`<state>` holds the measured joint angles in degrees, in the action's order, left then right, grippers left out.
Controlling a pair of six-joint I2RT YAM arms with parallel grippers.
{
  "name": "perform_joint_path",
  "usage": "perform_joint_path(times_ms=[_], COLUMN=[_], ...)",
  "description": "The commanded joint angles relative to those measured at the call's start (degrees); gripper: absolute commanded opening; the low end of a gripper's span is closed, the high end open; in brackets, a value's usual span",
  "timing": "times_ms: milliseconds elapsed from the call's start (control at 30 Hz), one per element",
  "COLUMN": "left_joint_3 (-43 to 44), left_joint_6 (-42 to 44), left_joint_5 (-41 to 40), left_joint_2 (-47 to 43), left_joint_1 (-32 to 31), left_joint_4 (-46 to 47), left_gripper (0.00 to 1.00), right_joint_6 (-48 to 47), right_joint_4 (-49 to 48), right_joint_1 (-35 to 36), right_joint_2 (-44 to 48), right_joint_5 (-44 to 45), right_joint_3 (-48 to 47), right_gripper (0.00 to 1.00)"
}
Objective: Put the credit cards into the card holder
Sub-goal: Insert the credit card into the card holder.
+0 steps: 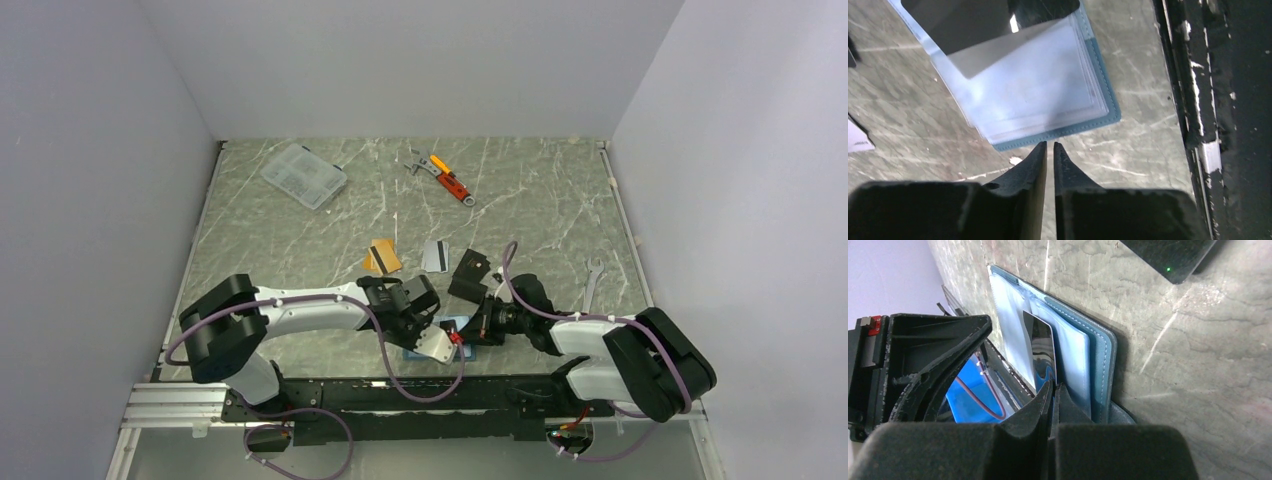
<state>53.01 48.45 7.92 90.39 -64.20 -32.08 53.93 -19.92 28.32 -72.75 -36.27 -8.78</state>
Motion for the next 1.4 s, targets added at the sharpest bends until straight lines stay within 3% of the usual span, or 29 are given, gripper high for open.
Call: perform_joint_path(times_ms=[0, 433, 733, 1133, 1367], left_joint_3=[0.39, -1.30, -0.72, -1.40, -1.73], left_joint_6=[-1.61, 0.21, -0.34, -0.54, -0.45], left_joint_5=[-0.22, 1.56, 1.84, 2.03, 2.22], left_joint_2=[-3.33, 3.61, 4.01, 3.96, 3.42], left_joint_1=[0.56, -1.76, -2.87, -3.05, -3.03], left_joint_4=[-4.23, -0.78, -1.15, -0.54, -0.62], left_gripper=[0.18, 0.07, 0.05, 0.02, 0.00], right_joint_6=[1.32, 2.74, 3.03, 4.72, 4.01], right_joint_4=[-1.88, 0.51, -2.85, -0.68, 2.88], right_joint_1=[0.41, 1.91, 4.72, 10.06, 9.23], right_joint_2=[0.56, 3.31, -1.18, -0.60, 1.16], right_joint_5=[3.48, 9.99, 9.68, 11.59, 14.49], right_joint_3=[1.55, 0.73, -0.88, -3.24, -2.90], right_gripper=[0.00, 0.00, 0.00, 0.00, 0.00])
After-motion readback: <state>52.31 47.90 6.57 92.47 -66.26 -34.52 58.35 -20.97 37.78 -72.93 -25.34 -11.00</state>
